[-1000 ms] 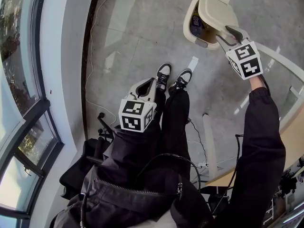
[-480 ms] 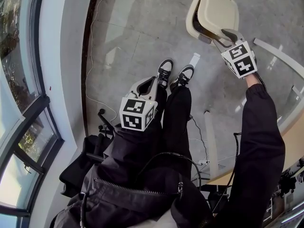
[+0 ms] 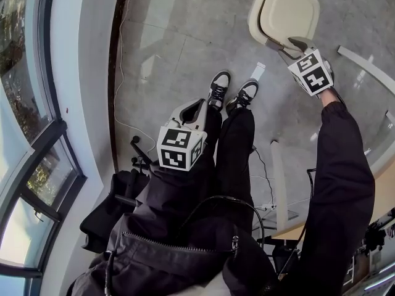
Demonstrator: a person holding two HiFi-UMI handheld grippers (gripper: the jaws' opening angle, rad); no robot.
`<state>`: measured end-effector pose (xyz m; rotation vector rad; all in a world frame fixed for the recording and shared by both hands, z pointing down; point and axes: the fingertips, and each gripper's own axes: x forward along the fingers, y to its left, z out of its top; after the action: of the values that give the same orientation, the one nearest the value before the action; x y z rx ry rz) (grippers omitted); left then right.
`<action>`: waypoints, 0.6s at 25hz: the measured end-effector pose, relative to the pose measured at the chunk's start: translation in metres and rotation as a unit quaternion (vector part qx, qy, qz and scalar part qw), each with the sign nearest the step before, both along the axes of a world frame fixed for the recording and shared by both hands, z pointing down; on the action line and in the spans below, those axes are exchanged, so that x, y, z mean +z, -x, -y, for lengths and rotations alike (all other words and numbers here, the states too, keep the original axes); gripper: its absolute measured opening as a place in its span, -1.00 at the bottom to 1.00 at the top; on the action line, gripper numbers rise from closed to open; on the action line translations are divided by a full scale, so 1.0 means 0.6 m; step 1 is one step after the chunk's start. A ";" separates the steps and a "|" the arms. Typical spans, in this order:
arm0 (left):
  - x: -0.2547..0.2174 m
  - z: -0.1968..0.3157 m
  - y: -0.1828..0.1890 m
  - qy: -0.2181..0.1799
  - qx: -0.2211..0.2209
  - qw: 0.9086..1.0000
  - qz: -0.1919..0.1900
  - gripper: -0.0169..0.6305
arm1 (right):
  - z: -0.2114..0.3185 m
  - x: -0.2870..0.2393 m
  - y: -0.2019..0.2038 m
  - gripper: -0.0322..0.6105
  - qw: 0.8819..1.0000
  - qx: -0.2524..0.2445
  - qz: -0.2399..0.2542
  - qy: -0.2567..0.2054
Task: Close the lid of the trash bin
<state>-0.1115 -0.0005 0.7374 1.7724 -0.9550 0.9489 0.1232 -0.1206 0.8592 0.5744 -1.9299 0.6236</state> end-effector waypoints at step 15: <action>0.018 -0.011 0.001 0.011 0.006 1.000 0.001 -0.96 | -0.014 0.087 0.009 -0.31 0.999 -0.007 -0.022 0.023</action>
<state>-0.1120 0.0060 0.7481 1.7606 -0.9329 0.9642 0.1179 -0.1119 0.9117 0.5404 -1.8728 0.6391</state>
